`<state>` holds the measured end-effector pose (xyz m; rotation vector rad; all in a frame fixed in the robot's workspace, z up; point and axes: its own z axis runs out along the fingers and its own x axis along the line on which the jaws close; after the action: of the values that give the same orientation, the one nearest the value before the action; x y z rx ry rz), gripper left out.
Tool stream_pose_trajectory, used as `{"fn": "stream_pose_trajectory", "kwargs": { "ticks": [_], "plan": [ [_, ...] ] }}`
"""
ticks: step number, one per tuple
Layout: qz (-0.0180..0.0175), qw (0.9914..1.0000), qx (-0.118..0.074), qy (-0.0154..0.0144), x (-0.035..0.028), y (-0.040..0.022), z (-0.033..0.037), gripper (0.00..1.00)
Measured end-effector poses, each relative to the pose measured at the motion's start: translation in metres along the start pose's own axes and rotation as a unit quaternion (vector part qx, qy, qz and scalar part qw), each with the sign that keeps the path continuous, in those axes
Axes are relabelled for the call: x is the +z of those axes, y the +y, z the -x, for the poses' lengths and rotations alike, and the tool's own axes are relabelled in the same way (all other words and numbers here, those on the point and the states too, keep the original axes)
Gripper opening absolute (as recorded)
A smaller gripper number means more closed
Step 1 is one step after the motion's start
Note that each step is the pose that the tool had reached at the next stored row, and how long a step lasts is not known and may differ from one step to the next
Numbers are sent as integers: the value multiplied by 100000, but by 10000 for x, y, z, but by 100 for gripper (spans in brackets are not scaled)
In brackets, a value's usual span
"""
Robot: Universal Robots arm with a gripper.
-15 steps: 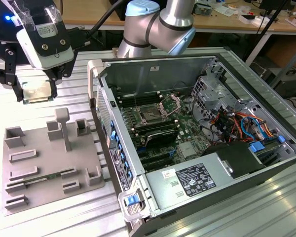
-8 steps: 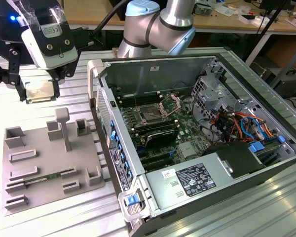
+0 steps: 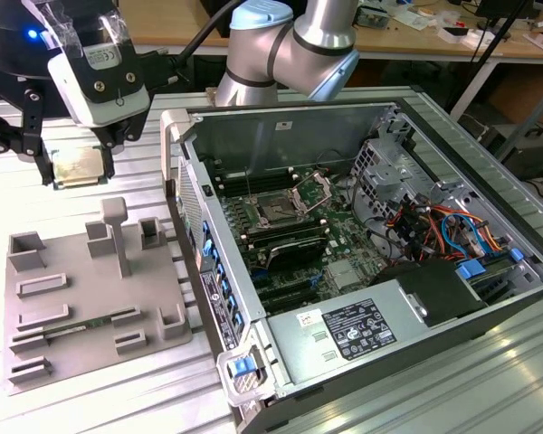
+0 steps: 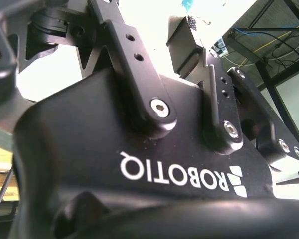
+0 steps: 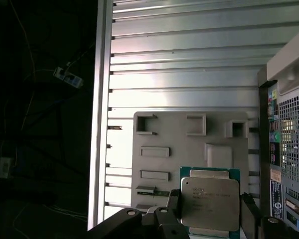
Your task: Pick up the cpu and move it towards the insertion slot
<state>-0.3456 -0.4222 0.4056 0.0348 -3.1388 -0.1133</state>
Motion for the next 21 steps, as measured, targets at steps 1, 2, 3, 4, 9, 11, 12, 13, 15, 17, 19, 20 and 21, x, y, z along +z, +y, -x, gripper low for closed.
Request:
{"fn": "stream_pose_trajectory", "kwargs": {
  "ticks": [1, 2, 3, 4, 9, 11, 12, 13, 15, 17, 19, 20, 21],
  "plan": [
    [0, 100000, 0, -1, 0, 0, 3, 55],
    [5, 100000, -1, -5, 1, 0, 7, 55],
    [0, 100000, -4, -2, 1, -1, 17, 55],
    [0, 100000, 0, -1, 1, 0, 21, 55],
    [-1, 100000, -1, -2, 2, -1, 42, 55],
    [2, 100000, -1, -3, 3, -2, 57, 55],
    [1, 100000, -1, 1, 3, -2, 61, 55],
    [3, 100000, 0, -6, 3, -2, 67, 55],
    [2, 100000, -3, -2, 3, -2, 74, 55],
    [0, 100000, -1, -2, 4, -2, 84, 55],
    [3, 100000, 0, -2, 4, -2, 93, 55],
    [1, 100000, -1, -1, 4, -3, 99, 55],
    [0, 100000, 0, 1, 4, -3, 105, 55]
  ]
}}
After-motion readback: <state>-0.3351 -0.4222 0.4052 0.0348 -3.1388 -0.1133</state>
